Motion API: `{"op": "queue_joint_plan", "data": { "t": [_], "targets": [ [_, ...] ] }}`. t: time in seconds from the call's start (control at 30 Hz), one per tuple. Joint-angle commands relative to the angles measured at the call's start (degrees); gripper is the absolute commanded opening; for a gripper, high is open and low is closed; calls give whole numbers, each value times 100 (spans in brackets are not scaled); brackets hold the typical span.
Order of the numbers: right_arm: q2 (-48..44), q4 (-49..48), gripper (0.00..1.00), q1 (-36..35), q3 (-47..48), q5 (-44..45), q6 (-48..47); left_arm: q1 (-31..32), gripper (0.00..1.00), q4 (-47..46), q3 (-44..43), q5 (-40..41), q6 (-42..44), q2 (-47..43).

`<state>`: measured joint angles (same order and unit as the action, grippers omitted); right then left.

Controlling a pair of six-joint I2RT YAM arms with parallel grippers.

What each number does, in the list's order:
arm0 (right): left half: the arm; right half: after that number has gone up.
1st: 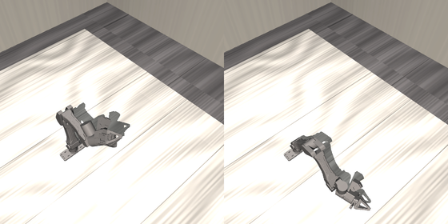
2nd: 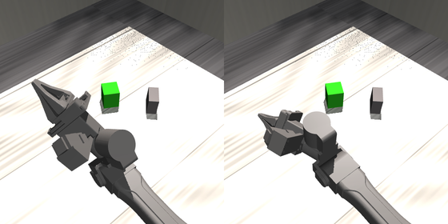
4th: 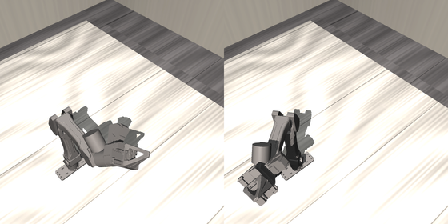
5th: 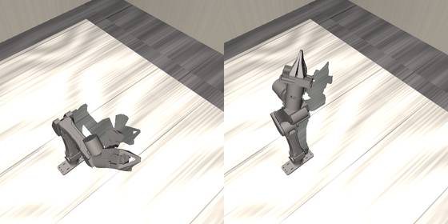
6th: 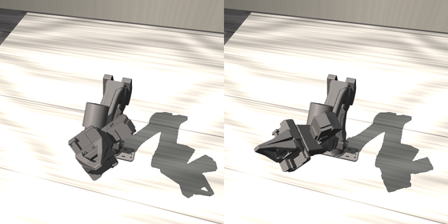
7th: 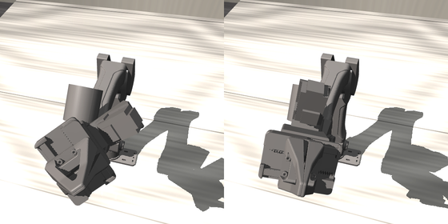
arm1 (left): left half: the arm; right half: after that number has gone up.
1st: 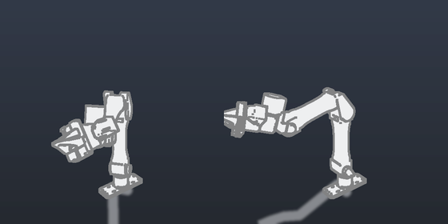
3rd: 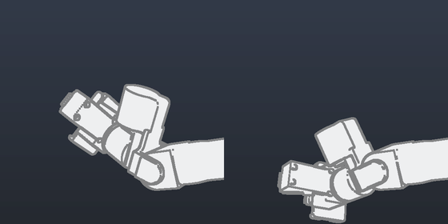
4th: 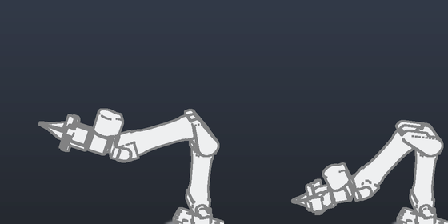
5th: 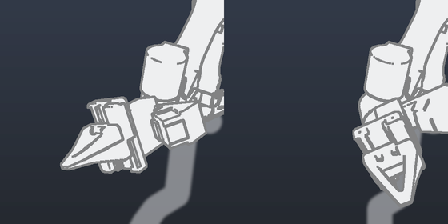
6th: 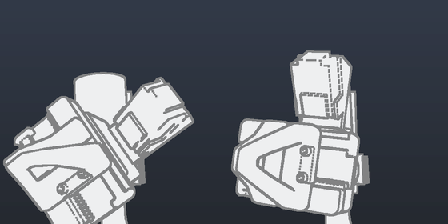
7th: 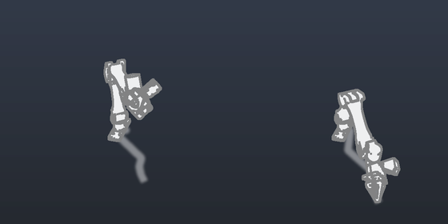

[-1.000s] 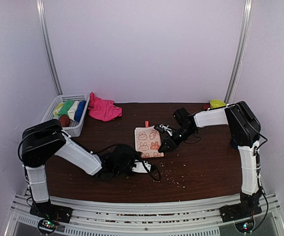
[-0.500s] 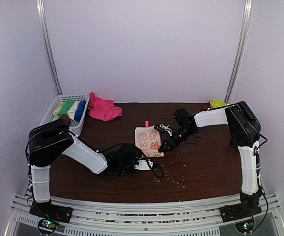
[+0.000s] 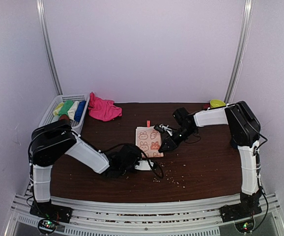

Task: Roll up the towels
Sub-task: Roll the towel at the center of the board.

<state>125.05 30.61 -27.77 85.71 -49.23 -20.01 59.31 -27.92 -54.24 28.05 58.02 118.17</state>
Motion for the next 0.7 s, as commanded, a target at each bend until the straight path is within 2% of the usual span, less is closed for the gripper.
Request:
{"op": "queue_joint_plan", "data": {
  "t": [0.0, 0.23, 0.37, 0.57, 0.67],
  "targets": [
    [80, 568, 32, 25, 165, 283, -330, -67, 0, 796, -27, -262, -256, 100],
    [-715, 759, 45, 25, 61, 271, -1123, -69, 0, 1496, -93, -941, -927, -457],
    [-1332, 615, 51, 23, -374, 512, -1823, -68, 0, 2025, -247, -1319, -1317, -629],
    [-2545, -673, 65, 2, -1983, 643, -3295, -153, 0, 2689, -514, -1835, -1692, -651],
    [-3157, -1507, 75, -72, -3113, 691, -4180, -265, 0, 2926, -635, -2167, -1838, -687]
  ]
}}
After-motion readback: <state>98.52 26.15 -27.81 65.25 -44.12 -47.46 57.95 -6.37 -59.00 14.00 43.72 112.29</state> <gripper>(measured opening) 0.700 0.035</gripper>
